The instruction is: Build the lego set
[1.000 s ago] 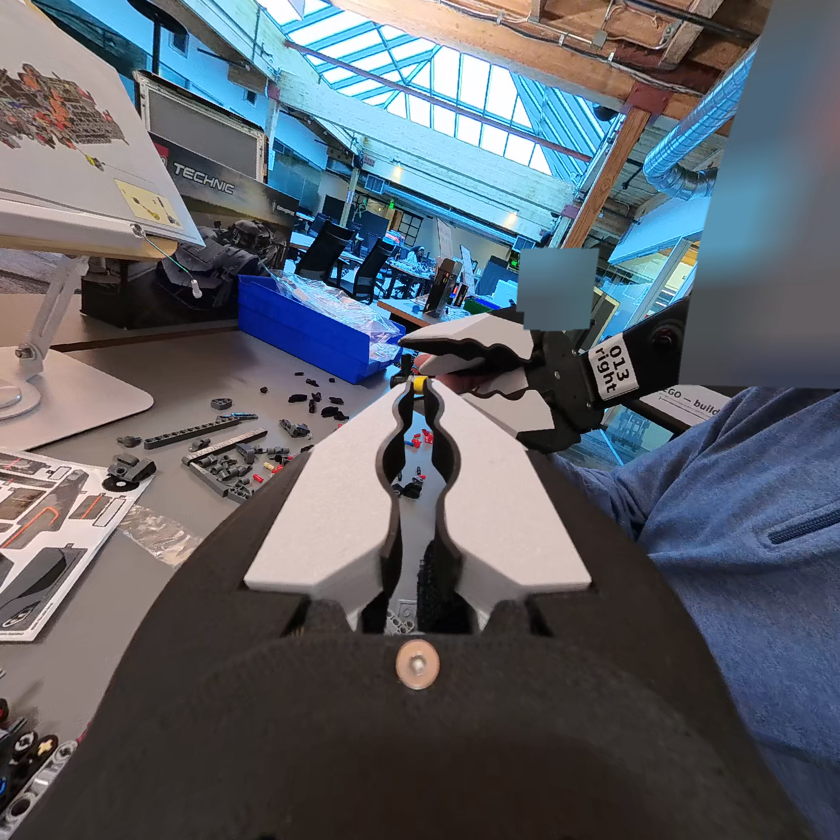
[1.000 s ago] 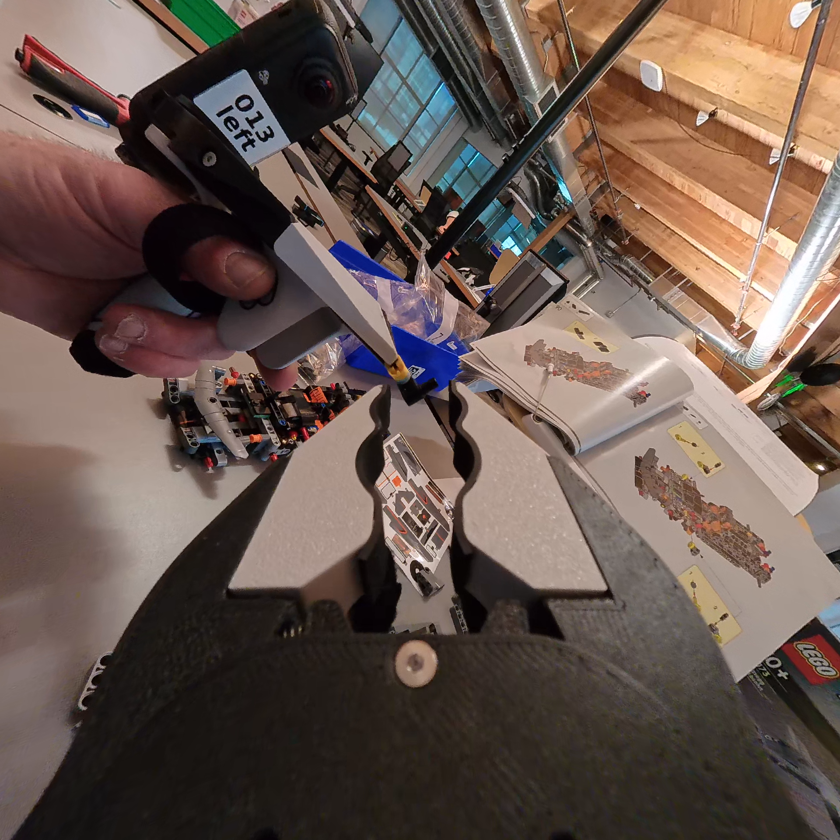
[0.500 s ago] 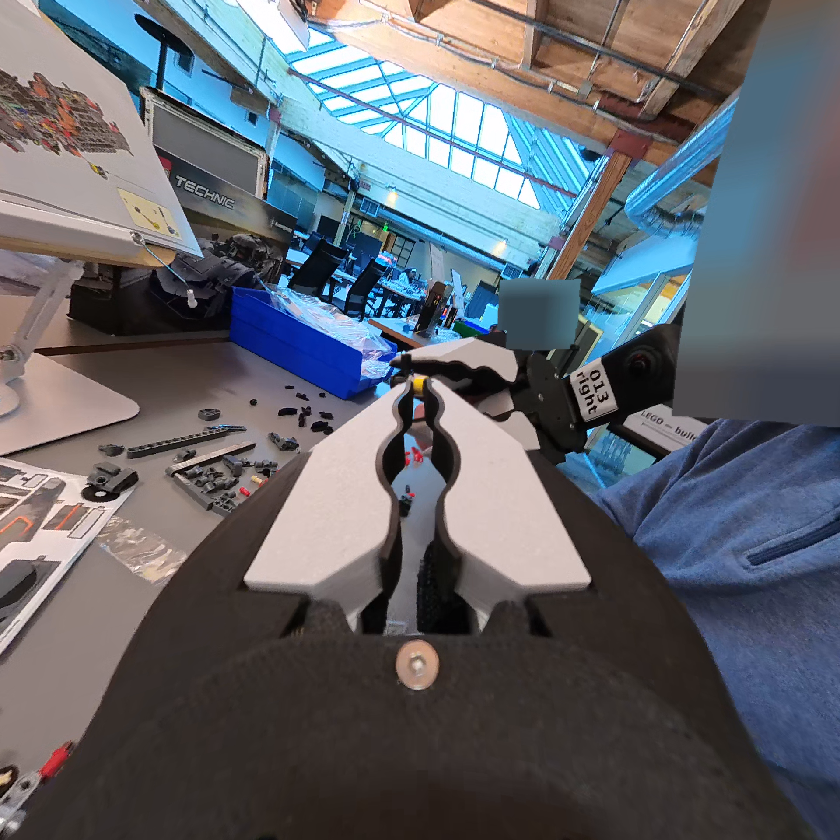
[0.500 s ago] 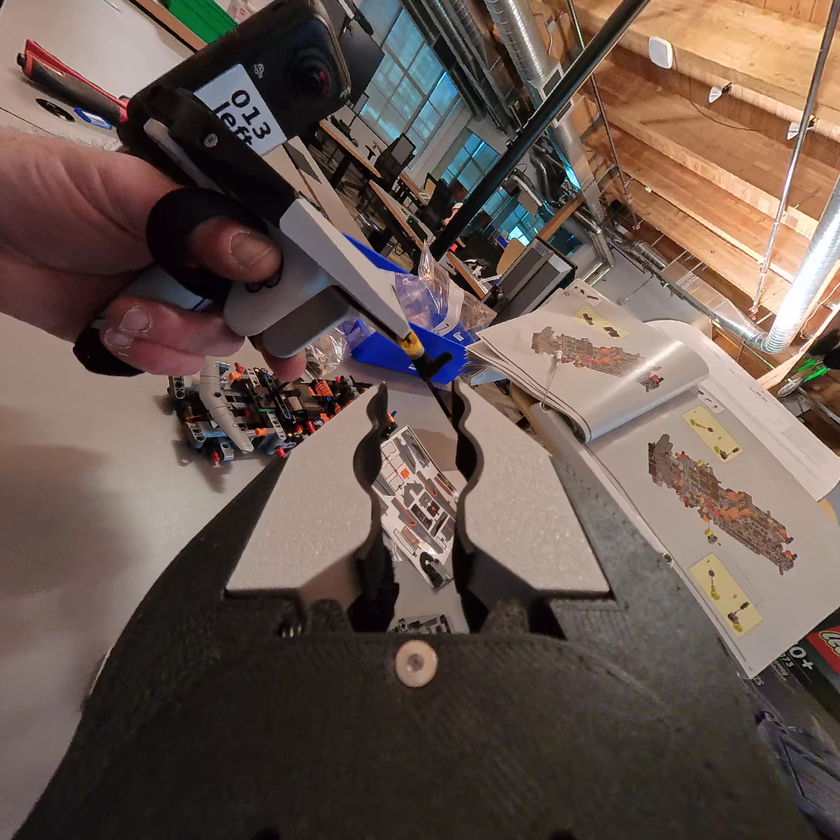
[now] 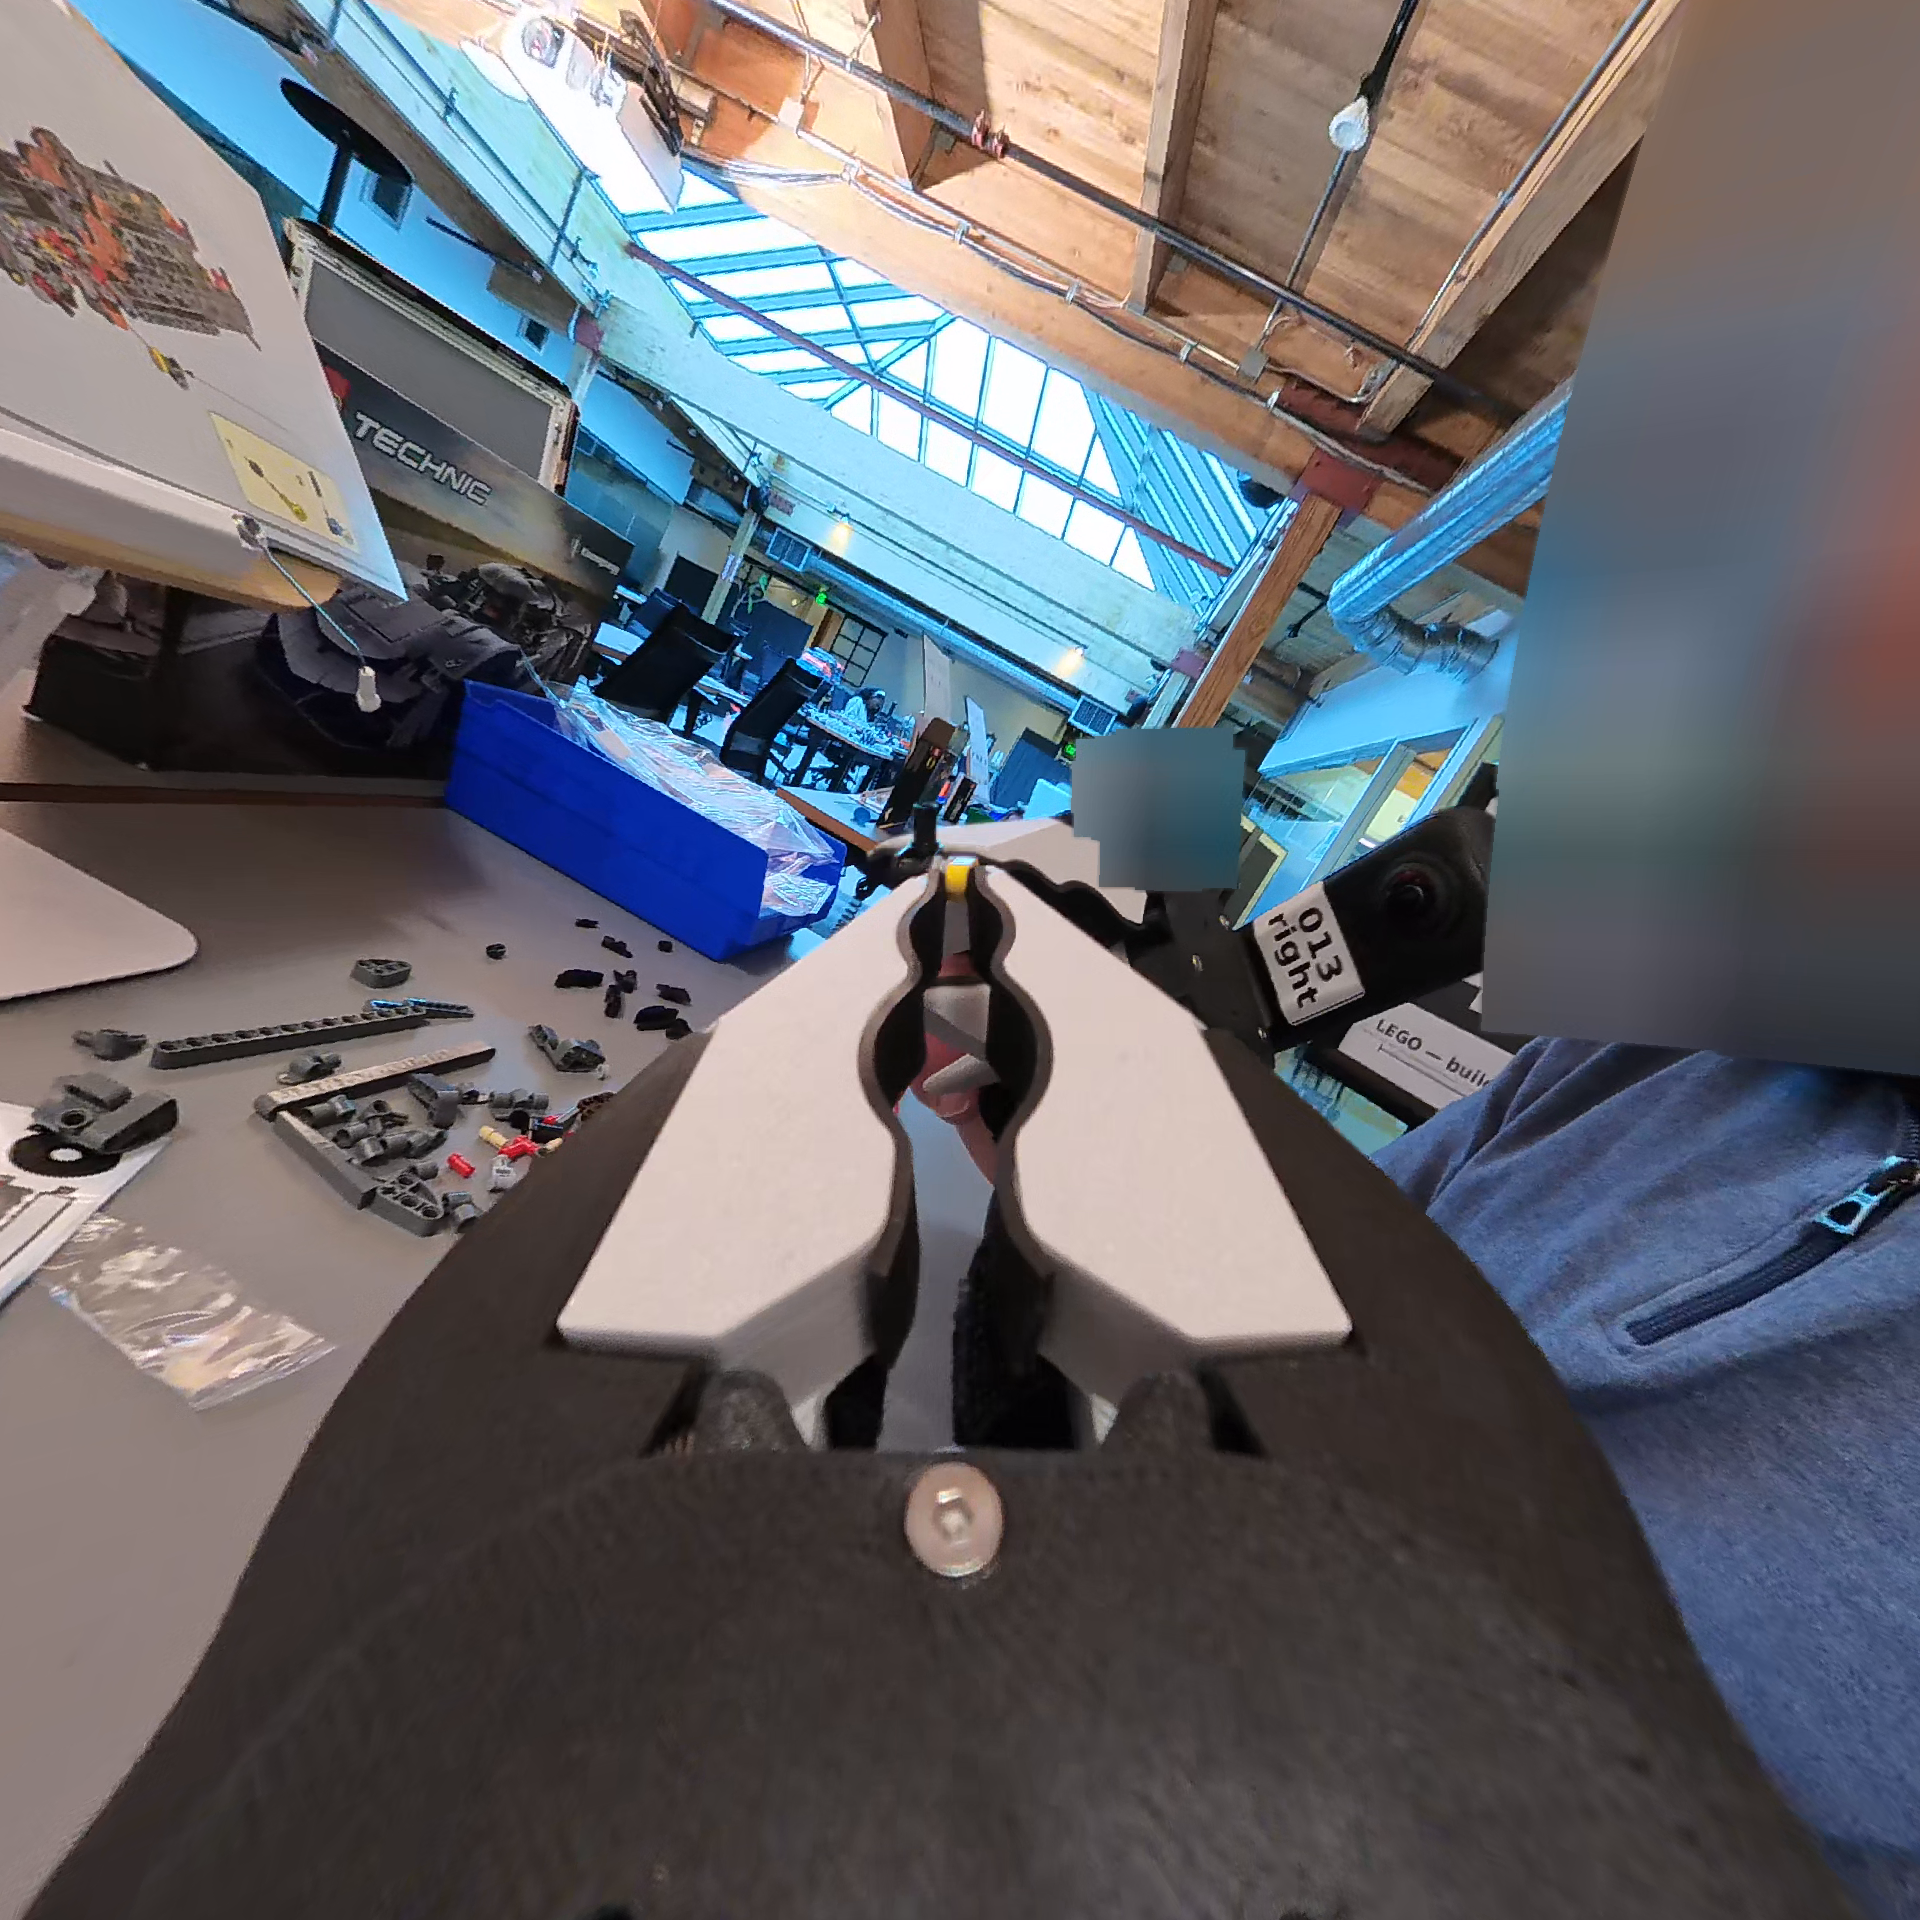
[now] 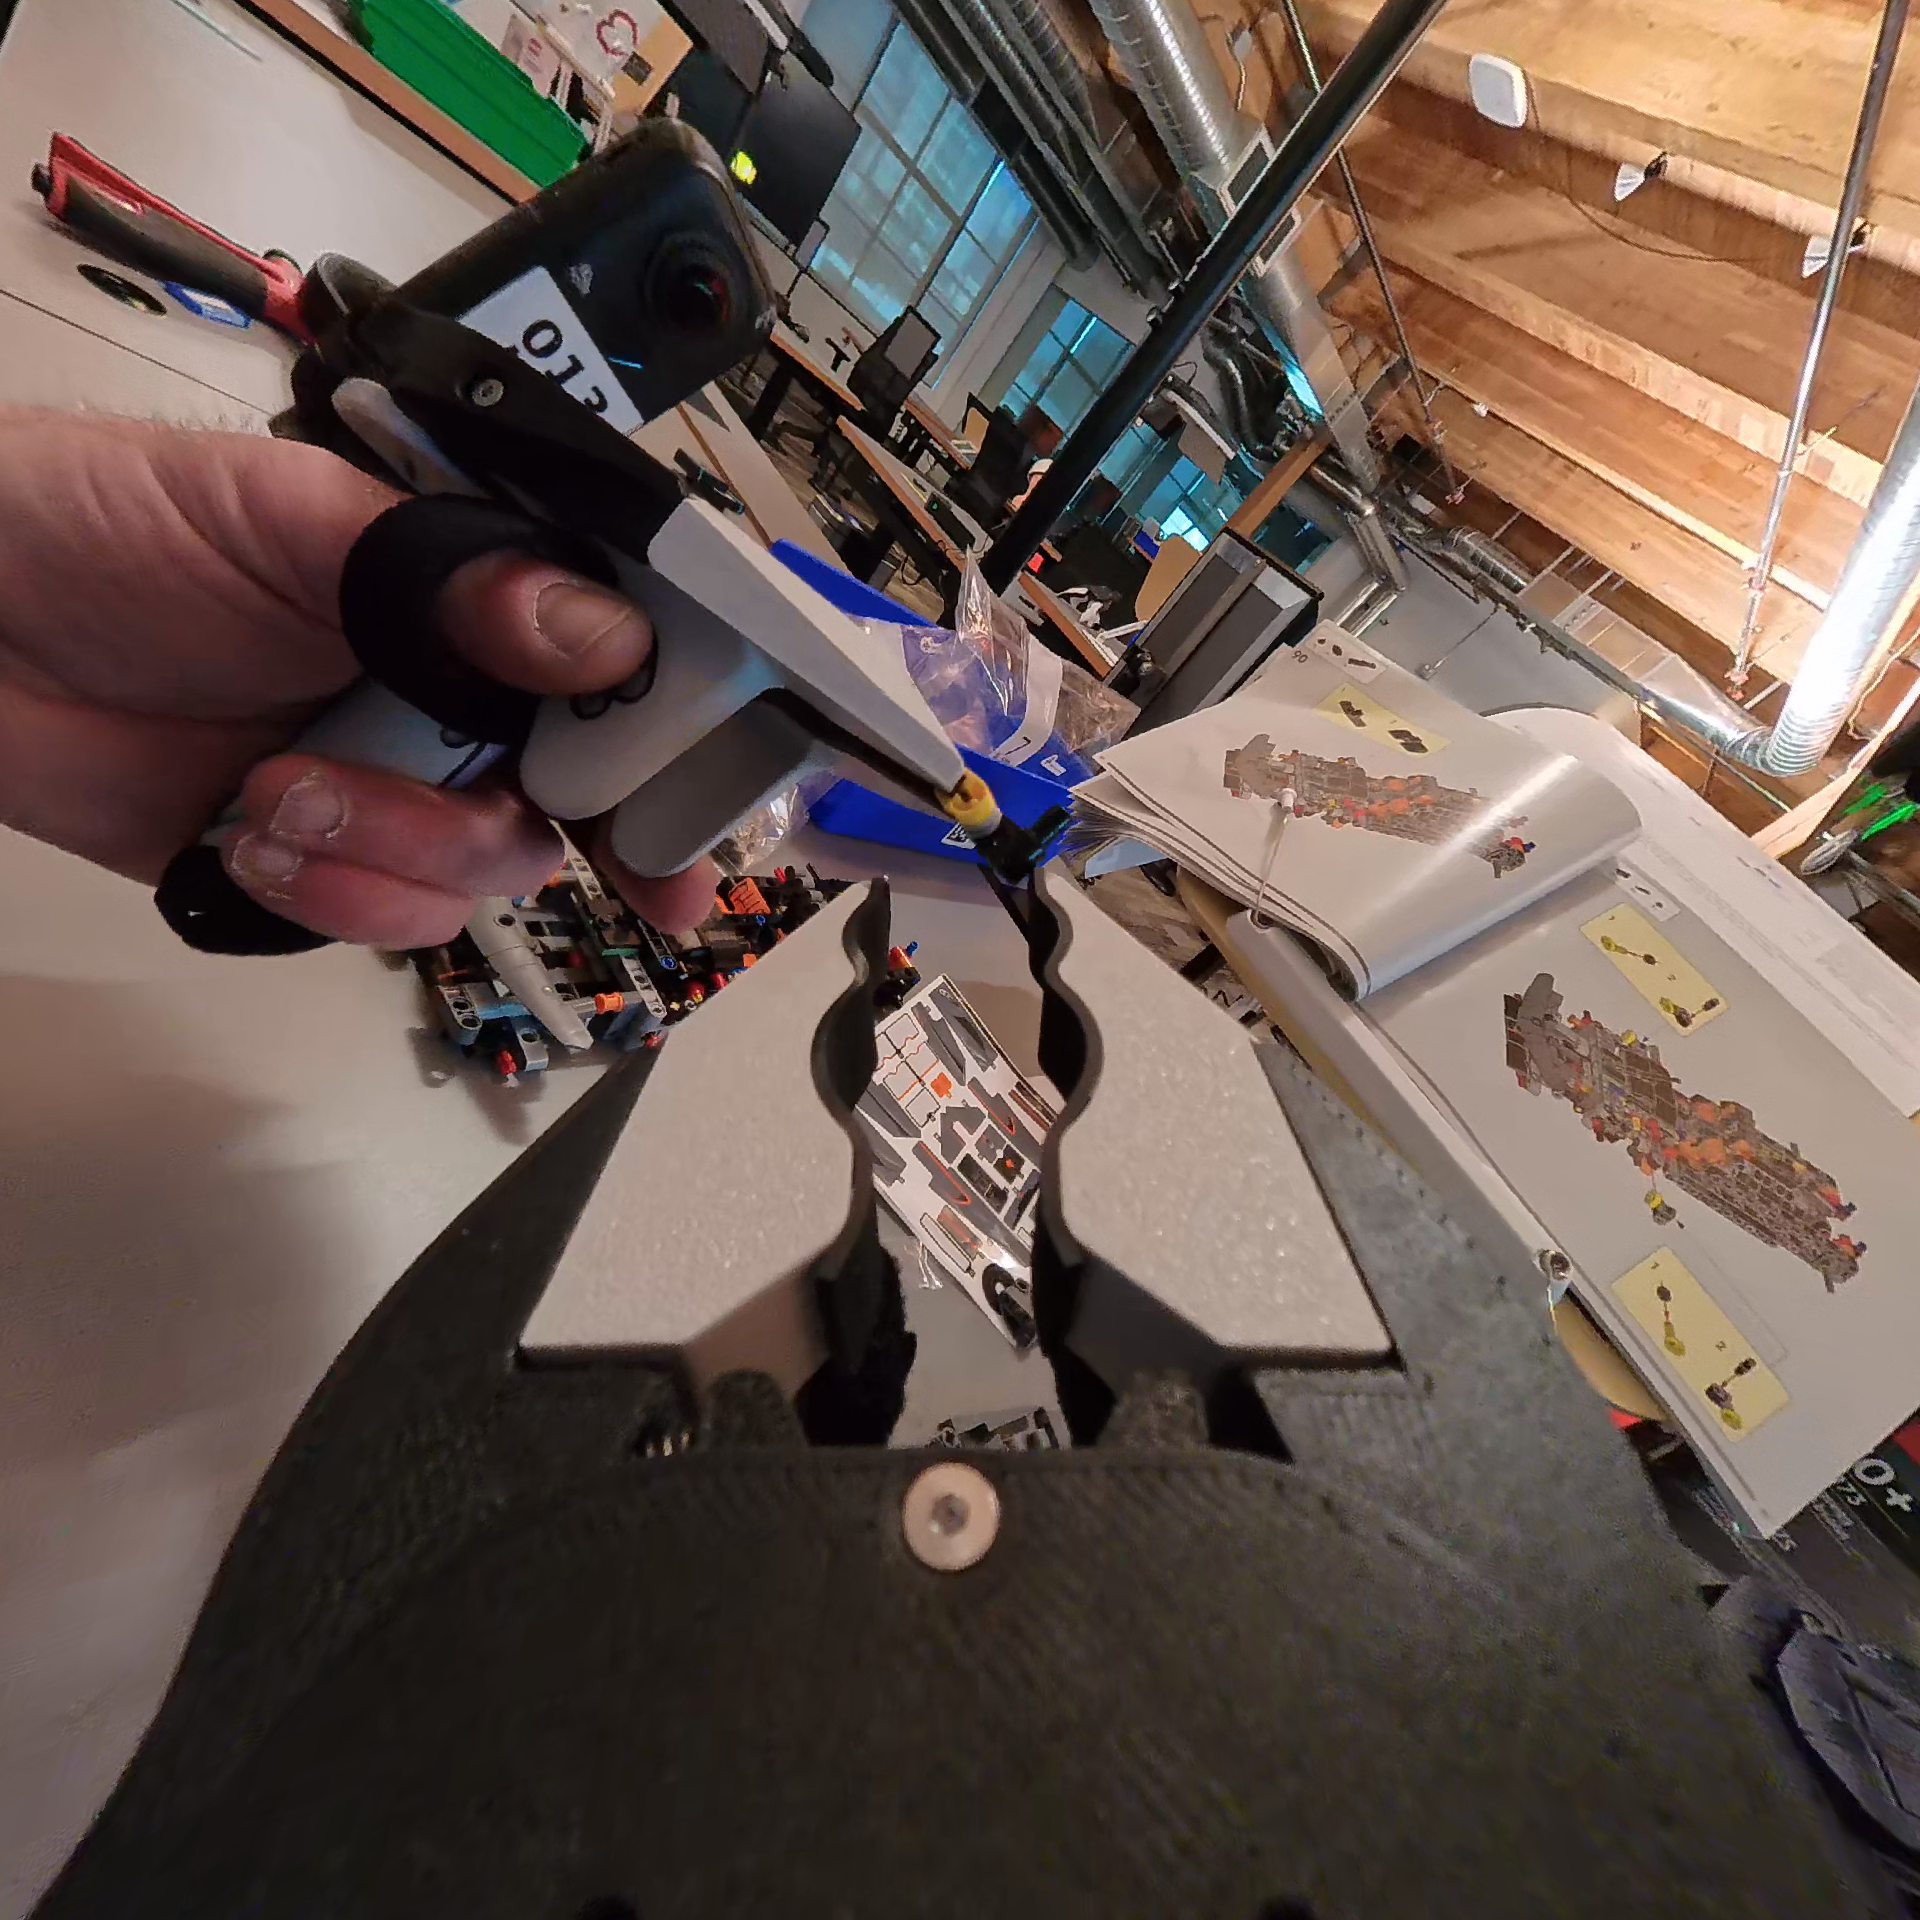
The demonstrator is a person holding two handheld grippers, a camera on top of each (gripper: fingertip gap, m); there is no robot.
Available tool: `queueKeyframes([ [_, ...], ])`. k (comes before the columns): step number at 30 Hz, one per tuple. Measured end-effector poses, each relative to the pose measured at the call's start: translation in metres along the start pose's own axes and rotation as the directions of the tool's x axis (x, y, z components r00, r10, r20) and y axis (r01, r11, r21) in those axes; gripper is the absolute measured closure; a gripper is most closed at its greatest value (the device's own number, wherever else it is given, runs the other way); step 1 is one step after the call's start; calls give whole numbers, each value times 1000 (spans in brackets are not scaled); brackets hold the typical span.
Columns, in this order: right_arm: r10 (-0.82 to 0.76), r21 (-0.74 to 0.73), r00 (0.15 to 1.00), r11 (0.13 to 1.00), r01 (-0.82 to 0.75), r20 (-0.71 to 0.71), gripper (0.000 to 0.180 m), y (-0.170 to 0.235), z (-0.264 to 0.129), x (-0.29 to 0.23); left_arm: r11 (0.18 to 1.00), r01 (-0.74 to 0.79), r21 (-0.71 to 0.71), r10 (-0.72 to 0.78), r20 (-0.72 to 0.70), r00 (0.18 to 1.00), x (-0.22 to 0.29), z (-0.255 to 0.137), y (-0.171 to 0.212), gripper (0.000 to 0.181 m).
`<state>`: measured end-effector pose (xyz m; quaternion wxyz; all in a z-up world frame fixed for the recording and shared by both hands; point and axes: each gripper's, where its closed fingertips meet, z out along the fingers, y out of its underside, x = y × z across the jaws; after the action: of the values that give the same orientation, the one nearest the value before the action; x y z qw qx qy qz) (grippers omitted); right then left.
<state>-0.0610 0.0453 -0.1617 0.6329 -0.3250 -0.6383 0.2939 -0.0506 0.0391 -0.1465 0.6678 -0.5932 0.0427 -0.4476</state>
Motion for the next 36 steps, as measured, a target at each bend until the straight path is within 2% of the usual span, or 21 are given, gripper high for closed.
queueKeyframes([
  [19,14,-4,1000,1000,-14,-12,153,4,1,4,997,79,9,-79,-39,996,0,9,14,179],
  [36,9,-15,1000,1000,-9,-3,153,9,2,3,997,77,-5,-78,-28,997,-4,8,17,179],
])
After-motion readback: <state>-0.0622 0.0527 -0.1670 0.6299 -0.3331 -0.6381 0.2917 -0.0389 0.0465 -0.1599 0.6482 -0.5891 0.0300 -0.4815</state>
